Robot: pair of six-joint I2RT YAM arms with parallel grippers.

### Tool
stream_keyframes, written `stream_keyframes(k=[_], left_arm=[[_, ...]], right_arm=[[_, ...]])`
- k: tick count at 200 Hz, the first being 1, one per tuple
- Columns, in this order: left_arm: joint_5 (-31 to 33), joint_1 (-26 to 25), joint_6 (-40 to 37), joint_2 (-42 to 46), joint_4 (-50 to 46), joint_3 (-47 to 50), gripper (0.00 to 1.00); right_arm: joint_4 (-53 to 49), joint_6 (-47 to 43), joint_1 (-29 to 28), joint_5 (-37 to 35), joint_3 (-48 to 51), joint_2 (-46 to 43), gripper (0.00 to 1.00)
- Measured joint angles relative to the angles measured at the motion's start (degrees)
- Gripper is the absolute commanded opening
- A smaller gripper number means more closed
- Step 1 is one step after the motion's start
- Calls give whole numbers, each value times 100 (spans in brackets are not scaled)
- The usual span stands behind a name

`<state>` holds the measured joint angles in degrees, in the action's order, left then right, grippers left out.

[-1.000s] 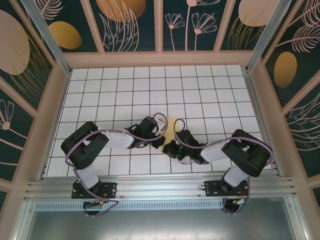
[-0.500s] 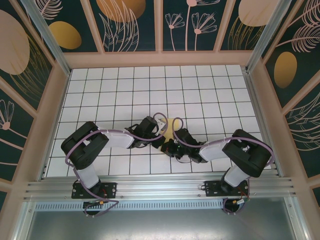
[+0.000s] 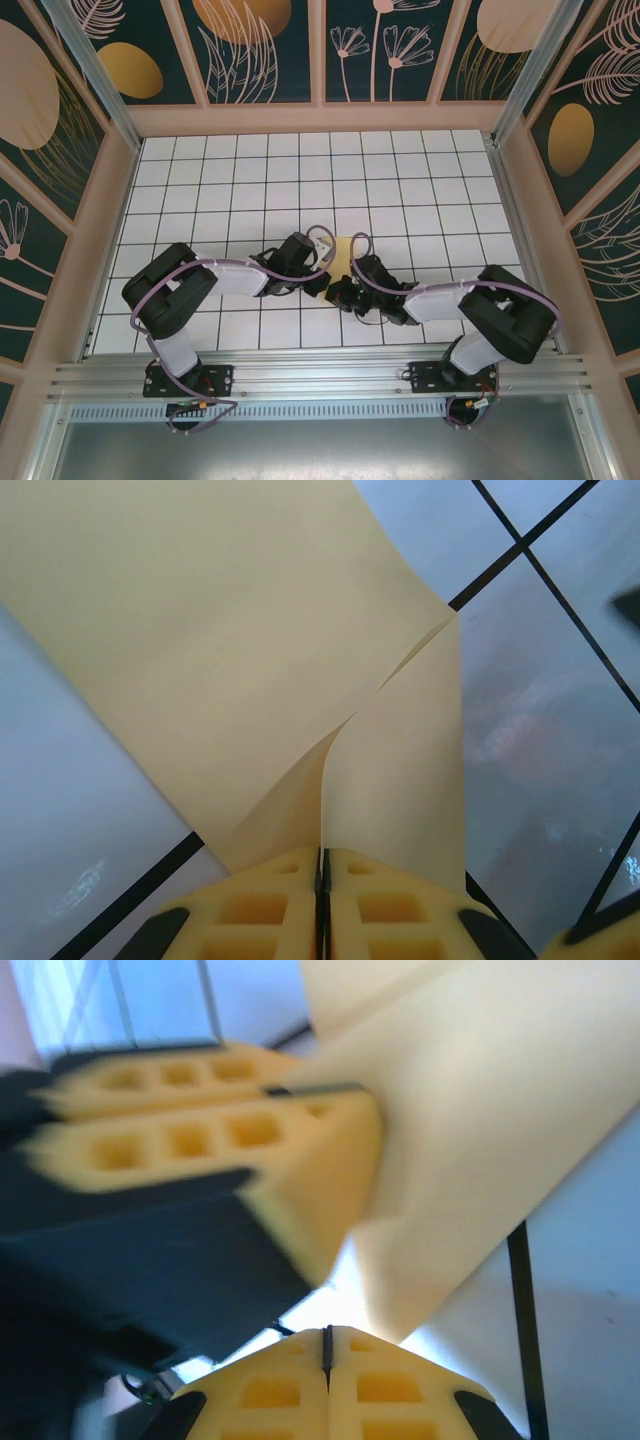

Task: Fold a paper plane with a square sheet of paper (pick it up from the middle)
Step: Third fold the triangle at the center of the table.

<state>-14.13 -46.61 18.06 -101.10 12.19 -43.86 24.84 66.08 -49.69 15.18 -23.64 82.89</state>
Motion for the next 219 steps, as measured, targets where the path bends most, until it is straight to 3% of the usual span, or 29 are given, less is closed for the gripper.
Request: stream_keyframes(k=[25,51,141,219], left_arm=[[0,0,0,0,-2,0,11],[0,0,0,0,-20,-9,11],[0,0,0,0,-42,-20,11],[7,0,0,-11,-42,-26,10]], right_arm=[[-203,-140,527,-61,144,-710,8],[-291,-258,960,-31,273,-837,8],[17,-442,979,514,-39,354,7],[-313,-732,1023,483,-225,577,7]])
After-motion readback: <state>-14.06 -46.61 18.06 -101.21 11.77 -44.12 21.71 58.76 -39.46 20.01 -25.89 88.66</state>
